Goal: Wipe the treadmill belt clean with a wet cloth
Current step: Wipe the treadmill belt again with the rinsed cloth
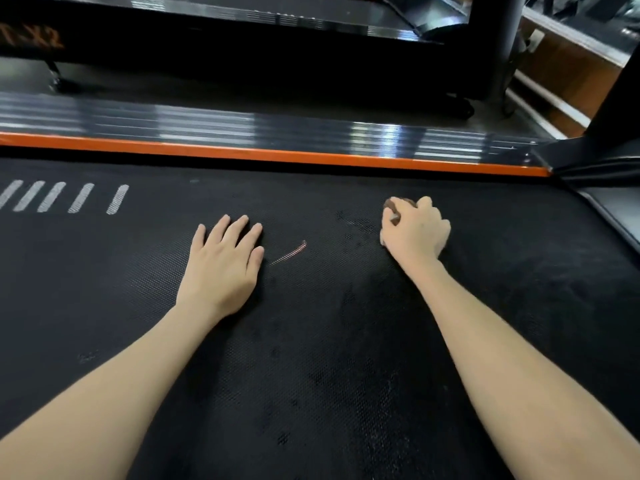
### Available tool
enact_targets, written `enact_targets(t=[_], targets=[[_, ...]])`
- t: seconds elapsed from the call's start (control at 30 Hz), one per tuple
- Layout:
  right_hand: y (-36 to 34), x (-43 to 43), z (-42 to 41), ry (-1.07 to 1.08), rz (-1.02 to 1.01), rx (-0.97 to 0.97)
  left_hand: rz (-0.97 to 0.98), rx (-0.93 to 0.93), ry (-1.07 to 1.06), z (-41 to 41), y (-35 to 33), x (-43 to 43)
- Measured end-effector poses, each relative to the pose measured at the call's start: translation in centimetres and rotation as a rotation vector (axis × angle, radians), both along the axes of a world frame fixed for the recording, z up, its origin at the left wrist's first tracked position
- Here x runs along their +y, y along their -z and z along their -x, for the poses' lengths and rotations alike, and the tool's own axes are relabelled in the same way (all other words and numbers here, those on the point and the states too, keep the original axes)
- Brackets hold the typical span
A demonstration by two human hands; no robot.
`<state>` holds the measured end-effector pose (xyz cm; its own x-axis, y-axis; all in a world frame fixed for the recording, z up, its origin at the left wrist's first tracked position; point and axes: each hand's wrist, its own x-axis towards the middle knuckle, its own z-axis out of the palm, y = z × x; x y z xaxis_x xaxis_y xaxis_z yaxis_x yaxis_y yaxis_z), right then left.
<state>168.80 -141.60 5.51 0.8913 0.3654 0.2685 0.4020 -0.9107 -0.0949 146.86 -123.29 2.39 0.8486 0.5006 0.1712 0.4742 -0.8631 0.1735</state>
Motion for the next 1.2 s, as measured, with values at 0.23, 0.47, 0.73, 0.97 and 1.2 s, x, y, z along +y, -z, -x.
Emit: enact_targets(t=[0.23, 0.47, 0.73, 0.97, 1.2], targets=[[0.5, -6.2, 11.2, -0.96, -0.128, 0.056, -0.022, 0.006, -0.001, 0.1, -0.1, 0.0], [0.3, -0.1, -2.5, -0.135, -0.05, -0.003, -0.028, 0.023, -0.014, 0.0, 0.0, -0.1], [1.3, -1.7, 8.4, -0.886, -0.141, -0.004, -0.017, 0.007, -0.004, 0.2, -0.1, -0.1], [0.2, 3.0, -0.8, -0.19, -0.062, 0.032, -0.002, -0.008, -0.014, 0.1, -0.2, -0.2], [1.3, 0.0, 7.3, -0.861, -0.147, -0.028, 0.012, -0.015, 0.004, 0.3, -0.3, -0.1]])
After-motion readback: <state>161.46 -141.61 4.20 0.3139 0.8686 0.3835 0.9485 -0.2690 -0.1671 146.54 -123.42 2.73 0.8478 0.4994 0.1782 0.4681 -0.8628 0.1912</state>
